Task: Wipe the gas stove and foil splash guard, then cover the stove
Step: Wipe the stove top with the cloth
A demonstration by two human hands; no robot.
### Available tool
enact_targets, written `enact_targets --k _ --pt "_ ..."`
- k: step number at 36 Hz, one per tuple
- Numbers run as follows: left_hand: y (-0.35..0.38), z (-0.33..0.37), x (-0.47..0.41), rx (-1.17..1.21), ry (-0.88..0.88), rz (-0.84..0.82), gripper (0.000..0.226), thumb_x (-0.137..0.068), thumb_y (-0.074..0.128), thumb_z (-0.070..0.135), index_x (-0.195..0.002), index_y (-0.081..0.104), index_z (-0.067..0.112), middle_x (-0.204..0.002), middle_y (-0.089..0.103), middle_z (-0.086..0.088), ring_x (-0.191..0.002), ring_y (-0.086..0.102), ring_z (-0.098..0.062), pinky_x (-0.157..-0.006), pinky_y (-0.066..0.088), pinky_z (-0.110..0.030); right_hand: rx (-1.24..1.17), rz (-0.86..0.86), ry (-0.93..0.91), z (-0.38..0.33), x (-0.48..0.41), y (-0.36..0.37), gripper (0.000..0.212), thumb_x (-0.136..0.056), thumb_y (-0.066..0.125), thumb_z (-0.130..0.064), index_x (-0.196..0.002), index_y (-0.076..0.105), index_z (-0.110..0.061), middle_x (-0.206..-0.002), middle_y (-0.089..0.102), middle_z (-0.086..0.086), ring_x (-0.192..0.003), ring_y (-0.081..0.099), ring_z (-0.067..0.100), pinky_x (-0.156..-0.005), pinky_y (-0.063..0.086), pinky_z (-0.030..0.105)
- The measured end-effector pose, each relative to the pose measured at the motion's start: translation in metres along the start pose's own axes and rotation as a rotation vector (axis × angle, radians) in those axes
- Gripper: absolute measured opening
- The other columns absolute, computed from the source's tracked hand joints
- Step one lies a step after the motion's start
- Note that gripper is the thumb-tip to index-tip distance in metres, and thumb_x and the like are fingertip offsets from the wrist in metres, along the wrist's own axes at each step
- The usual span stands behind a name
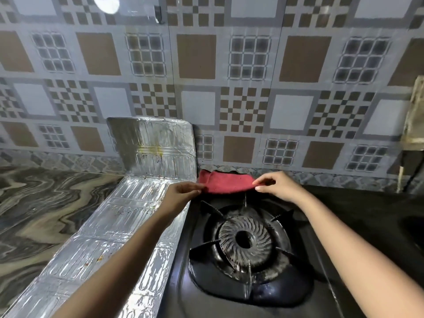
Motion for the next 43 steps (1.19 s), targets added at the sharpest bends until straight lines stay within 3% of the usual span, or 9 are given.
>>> enact_targets --k 4,6,12,16,21,25,29,36,43 --pt "-0.006 -0.008 0.007 -0.001 -0.041 0.076 0.028 -0.080 0.061 -0.011 -0.107 0.064 -0.005 -0.071 0.073 0.012 -0.072 0.067 -0.001 -0.068 0.050 -0.008 0.008 -0.061 -0.011 0.000 0.004 -0.002 0.016 -0.085 0.065 -0.022 -0.100 0.071 -0.017 -0.106 0.064 -0.004 -0.100 0.053 0.009 -0.088 0.032 0.024" --pt "-0.009 -0.014 0.010 0.002 -0.056 0.112 0.033 -0.079 0.064 -0.008 -0.112 0.062 -0.002 -0.089 0.071 0.002 -0.083 0.066 -0.002 -0.082 0.050 -0.014 0.000 -0.039 -0.051 -0.002 0.003 -0.006 0.013 -0.085 0.065 -0.023 -0.096 0.071 -0.021 -0.102 0.064 -0.006 -0.101 0.055 0.010 -0.089 0.034 0.026" --pt "-0.006 -0.030 0.014 0.042 -0.161 0.122 0.047 -0.084 0.063 0.002 -0.129 0.050 0.003 -0.126 0.057 -0.009 -0.118 0.053 -0.021 -0.103 0.040 -0.032 -0.012 -0.032 -0.218 -0.023 -0.016 -0.003 0.015 -0.089 0.060 -0.021 -0.094 0.067 -0.033 -0.108 0.065 -0.007 -0.106 0.056 0.012 -0.100 0.040 0.034" --pt "0.000 -0.034 0.016 0.104 -0.214 0.097 0.036 -0.089 0.055 0.002 -0.125 0.053 0.005 -0.117 0.062 -0.005 -0.107 0.057 -0.020 -0.100 0.042 -0.037 0.105 -0.190 -0.332 -0.047 -0.037 0.023 0.026 -0.092 0.055 -0.021 -0.117 0.062 -0.024 -0.130 0.057 -0.001 -0.123 0.048 0.017 -0.109 0.032 0.037" --pt "0.005 -0.031 0.010 0.125 -0.218 0.032 0.031 -0.090 0.047 -0.002 -0.098 0.061 0.024 -0.096 0.065 0.009 -0.088 0.060 -0.007 -0.087 0.046 -0.026 0.324 -0.475 -0.376 -0.063 -0.060 0.061 0.043 -0.095 0.047 -0.031 -0.137 0.039 -0.038 -0.153 0.027 -0.005 -0.140 0.026 0.018 -0.116 0.018 0.045" --pt "0.004 -0.036 0.006 0.184 -0.251 0.014 0.036 -0.090 0.043 -0.004 -0.116 0.055 0.019 -0.101 0.064 0.009 -0.092 0.059 -0.008 -0.089 0.044 -0.027 0.453 -0.626 -0.369 -0.064 -0.073 0.087 0.053 -0.096 0.042 -0.038 -0.145 0.021 -0.037 -0.158 0.008 -0.008 -0.145 0.007 0.015 -0.119 0.004 0.044" --pt "0.004 -0.039 0.002 0.236 -0.276 -0.027 0.043 -0.088 0.039 -0.008 -0.123 0.052 0.014 -0.110 0.063 0.004 -0.102 0.058 -0.014 -0.092 0.045 -0.029 0.480 -0.626 -0.379 -0.059 -0.083 0.099 0.057 -0.097 0.037 -0.039 -0.147 0.010 -0.033 -0.158 -0.001 -0.008 -0.146 -0.001 0.016 -0.116 -0.003 0.038" --pt "0.005 -0.044 -0.006 0.240 -0.295 -0.051 0.043 -0.087 0.038 -0.007 -0.119 0.053 0.015 -0.120 0.060 -0.005 -0.112 0.055 -0.021 -0.101 0.041 -0.040 0.557 -0.516 -0.337 -0.049 -0.090 0.108 0.052 -0.096 0.022 -0.052 -0.145 0.006 -0.043 -0.158 0.000 -0.012 -0.146 0.001 0.022 -0.118 -0.004 0.048" --pt "0.004 -0.041 -0.016 0.131 -0.298 0.045 0.027 -0.087 0.046 -0.001 -0.110 0.054 0.012 -0.106 0.059 -0.004 -0.098 0.055 -0.018 -0.088 0.044 -0.033 0.451 -0.481 -0.215 -0.035 -0.097 0.096 0.052 -0.094 0.024 -0.057 -0.144 0.014 -0.046 -0.158 0.012 -0.004 -0.145 0.012 0.022 -0.117 0.012 0.046"
Point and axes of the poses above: each hand's wrist, its own x-axis away from the middle knuckle, its own y-axis out of the palm, z = x × y, the point moved 5 cm from there along -x, towards the middle knuckle
